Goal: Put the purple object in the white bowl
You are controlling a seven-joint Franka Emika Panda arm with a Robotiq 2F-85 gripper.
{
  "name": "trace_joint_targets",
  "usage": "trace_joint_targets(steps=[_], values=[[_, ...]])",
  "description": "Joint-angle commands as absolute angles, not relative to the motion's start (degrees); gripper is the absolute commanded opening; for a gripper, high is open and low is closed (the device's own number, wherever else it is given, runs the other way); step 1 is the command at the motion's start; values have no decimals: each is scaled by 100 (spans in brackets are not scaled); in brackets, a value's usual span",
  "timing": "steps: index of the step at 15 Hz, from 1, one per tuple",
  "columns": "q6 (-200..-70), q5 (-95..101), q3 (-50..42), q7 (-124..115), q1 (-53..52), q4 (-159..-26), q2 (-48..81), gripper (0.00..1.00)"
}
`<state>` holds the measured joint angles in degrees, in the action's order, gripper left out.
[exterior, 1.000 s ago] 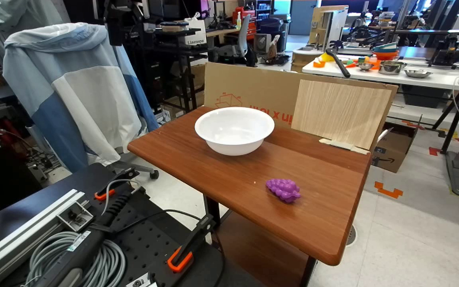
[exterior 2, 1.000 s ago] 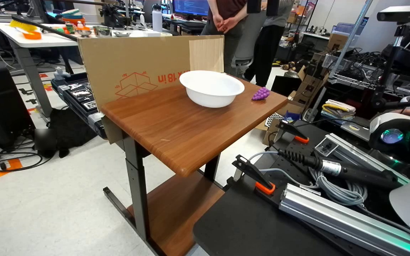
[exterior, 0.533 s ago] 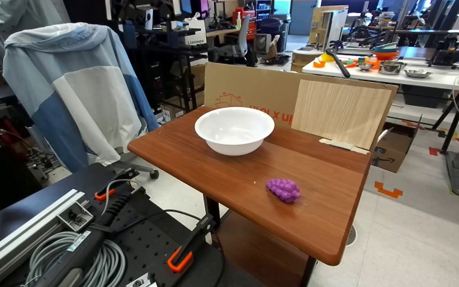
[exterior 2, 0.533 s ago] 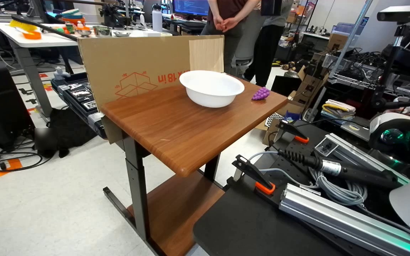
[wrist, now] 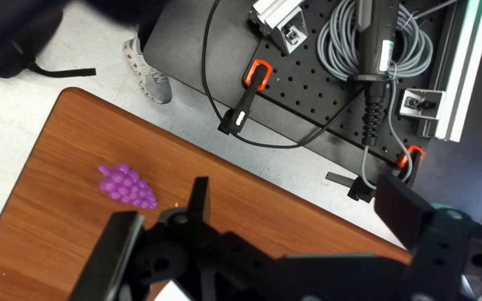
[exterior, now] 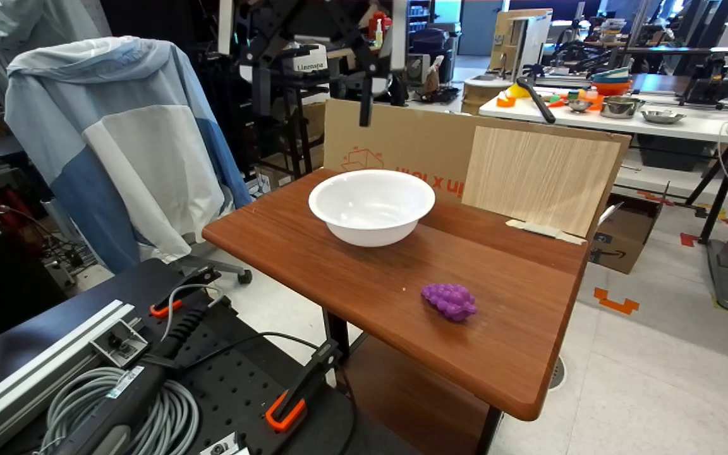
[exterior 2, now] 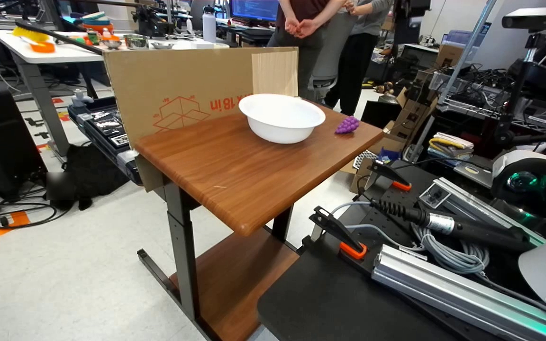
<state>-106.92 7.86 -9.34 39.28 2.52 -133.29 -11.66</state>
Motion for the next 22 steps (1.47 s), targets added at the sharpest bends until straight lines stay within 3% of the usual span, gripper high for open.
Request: trace_joint_targets(steps=[1, 6, 18, 19, 22], values=[[-10684, 762, -993, 4150, 385, -13325, -1096, 100], [-10684, 764, -972, 4193, 432, -13324, -1027, 100], [-15519, 2409, -944, 3890, 728, -13137, 472, 100], [-15035, 2329, -856, 4000, 685, -13361, 117, 100], [-15384, 2338, -871, 3952, 763, -13218, 436, 100]])
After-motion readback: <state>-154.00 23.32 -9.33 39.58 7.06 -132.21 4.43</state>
